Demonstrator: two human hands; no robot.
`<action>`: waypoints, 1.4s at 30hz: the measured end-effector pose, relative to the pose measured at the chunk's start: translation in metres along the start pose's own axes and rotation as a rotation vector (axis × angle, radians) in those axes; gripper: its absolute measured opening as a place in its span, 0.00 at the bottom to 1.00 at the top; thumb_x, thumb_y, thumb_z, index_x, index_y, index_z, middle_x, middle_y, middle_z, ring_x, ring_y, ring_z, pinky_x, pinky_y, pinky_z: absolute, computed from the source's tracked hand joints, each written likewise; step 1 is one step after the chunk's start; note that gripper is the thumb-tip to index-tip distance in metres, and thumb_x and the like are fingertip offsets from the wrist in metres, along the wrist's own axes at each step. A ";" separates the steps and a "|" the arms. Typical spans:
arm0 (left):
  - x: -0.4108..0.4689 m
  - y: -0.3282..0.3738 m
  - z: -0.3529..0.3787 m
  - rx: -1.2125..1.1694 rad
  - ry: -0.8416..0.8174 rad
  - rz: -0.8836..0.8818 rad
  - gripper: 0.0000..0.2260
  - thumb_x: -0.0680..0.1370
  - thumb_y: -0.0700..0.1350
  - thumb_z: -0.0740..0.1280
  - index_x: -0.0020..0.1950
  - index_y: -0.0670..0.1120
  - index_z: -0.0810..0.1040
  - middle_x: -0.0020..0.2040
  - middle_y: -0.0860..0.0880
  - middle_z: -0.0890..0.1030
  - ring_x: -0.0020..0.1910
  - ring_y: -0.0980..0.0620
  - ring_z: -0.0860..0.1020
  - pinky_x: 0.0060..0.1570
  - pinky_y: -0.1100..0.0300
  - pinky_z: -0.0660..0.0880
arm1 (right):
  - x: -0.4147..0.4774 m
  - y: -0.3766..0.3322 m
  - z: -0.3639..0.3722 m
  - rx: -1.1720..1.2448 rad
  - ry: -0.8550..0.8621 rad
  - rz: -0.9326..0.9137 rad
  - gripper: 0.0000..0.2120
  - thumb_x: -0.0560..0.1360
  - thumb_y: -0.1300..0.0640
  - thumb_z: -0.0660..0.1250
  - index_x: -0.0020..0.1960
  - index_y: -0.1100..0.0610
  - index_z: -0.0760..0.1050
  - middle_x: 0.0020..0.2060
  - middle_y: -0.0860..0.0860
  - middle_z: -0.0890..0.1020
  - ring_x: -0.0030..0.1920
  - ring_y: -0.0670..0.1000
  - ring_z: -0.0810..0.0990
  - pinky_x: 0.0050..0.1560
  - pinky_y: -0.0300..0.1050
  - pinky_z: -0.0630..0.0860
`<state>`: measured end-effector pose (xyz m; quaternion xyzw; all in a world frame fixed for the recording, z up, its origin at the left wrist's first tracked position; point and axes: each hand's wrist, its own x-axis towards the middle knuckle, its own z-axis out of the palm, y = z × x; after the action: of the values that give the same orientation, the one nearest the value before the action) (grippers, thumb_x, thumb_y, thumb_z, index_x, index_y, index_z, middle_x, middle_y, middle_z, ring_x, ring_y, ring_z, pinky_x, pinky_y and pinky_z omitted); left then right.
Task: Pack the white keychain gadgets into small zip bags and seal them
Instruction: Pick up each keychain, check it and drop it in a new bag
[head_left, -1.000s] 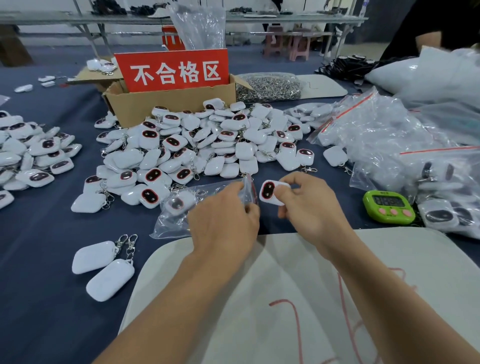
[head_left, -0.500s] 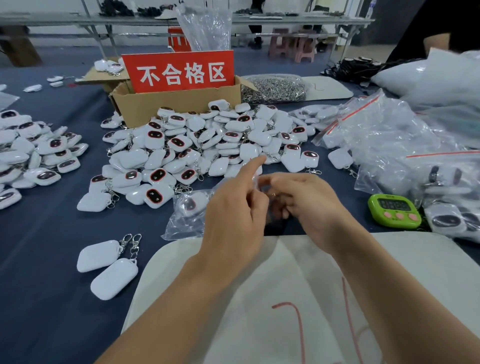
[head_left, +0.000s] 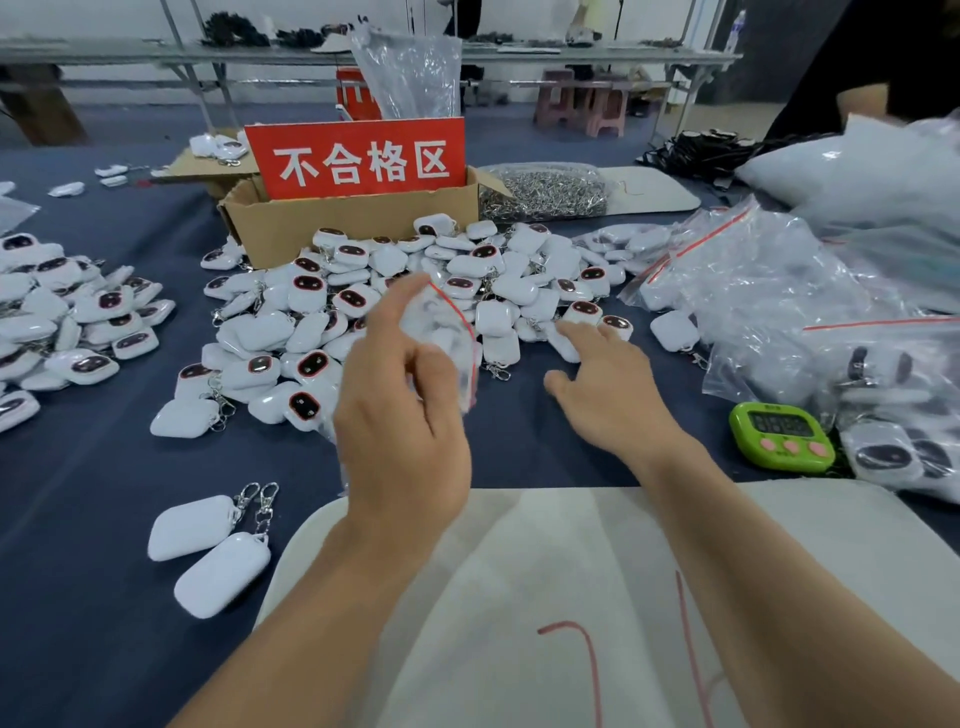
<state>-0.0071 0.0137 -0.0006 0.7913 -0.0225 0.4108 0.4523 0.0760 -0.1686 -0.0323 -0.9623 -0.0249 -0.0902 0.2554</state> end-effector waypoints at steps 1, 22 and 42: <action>-0.004 -0.001 0.003 -0.008 -0.119 0.011 0.21 0.81 0.39 0.58 0.73 0.51 0.72 0.37 0.56 0.75 0.38 0.54 0.74 0.44 0.64 0.69 | -0.001 0.000 0.001 0.006 0.048 -0.009 0.23 0.78 0.55 0.67 0.73 0.52 0.73 0.66 0.56 0.78 0.68 0.60 0.72 0.71 0.53 0.64; -0.018 -0.008 0.022 0.068 -0.443 -0.107 0.12 0.80 0.46 0.68 0.62 0.57 0.82 0.39 0.60 0.79 0.43 0.59 0.74 0.47 0.64 0.70 | -0.062 -0.017 -0.011 0.799 0.058 0.312 0.11 0.71 0.66 0.70 0.44 0.51 0.84 0.31 0.50 0.84 0.29 0.45 0.75 0.35 0.43 0.72; -0.009 -0.013 0.023 -0.331 -0.453 -0.299 0.11 0.72 0.55 0.71 0.53 0.61 0.86 0.44 0.58 0.87 0.46 0.54 0.85 0.53 0.50 0.82 | -0.068 -0.041 -0.027 0.939 -0.171 0.083 0.12 0.74 0.69 0.69 0.42 0.53 0.83 0.27 0.45 0.75 0.29 0.45 0.68 0.31 0.36 0.65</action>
<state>0.0068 0.0016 -0.0217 0.7728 -0.0729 0.1440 0.6138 0.0014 -0.1468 -0.0022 -0.7470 -0.0454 0.0207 0.6629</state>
